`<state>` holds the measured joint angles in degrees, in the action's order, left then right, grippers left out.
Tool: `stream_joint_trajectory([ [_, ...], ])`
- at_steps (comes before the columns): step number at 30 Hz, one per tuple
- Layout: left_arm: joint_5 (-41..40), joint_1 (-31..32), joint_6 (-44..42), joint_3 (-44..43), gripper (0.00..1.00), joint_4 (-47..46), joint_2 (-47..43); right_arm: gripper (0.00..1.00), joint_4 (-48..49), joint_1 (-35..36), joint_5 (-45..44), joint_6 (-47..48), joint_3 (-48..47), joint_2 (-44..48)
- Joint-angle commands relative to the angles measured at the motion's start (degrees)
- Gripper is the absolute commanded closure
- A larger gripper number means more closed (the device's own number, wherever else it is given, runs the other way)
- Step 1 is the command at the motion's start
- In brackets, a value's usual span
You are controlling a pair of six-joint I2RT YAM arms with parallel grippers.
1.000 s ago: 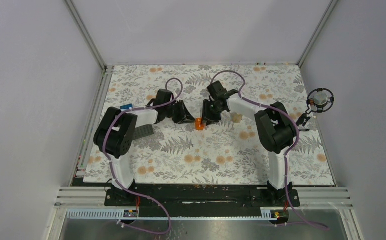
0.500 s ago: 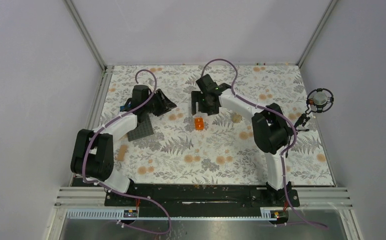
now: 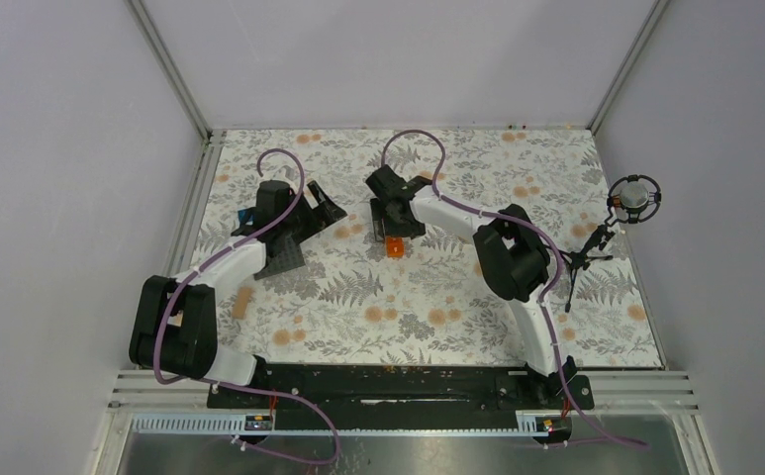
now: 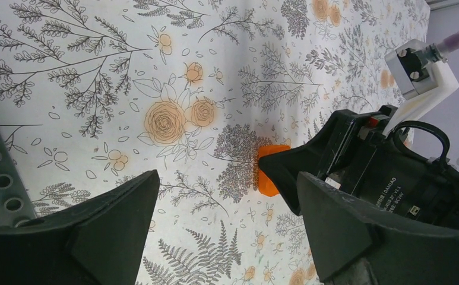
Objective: Sort the pills into containers
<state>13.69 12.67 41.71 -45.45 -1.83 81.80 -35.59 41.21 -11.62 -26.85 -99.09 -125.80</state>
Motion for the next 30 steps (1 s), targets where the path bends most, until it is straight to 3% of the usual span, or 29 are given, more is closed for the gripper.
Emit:
stream_joint_trajectory([
  [1, -1.1, -0.3, -0.8, 0.2, 0.13, -2.6, -1.9, 0.26, -0.8, 0.4, -2.2, -0.5, -3.7, -1.4],
  [10, 3.2, -0.3, 1.9, 0.8, 0.16, -3.9, 1.1, 0.49, -0.2, 0.4, -1.0, -2.6, -4.5, -2.3],
  [21, 7.7, -0.3, 4.7, 2.1, 0.16, -5.3, 4.4, 0.45, -3.8, 0.5, -0.7, -5.2, -6.2, -3.2],
  [26, 11.1, 0.0, 5.9, 2.9, 0.17, -7.8, 6.8, 0.54, -3.0, 0.5, -0.5, -5.6, -5.2, -2.0],
  [30, 15.9, 1.0, 5.9, 2.3, 0.22, -11.3, 9.1, 0.58, -1.0, 0.5, 0.6, -5.7, -4.1, 0.6],
])
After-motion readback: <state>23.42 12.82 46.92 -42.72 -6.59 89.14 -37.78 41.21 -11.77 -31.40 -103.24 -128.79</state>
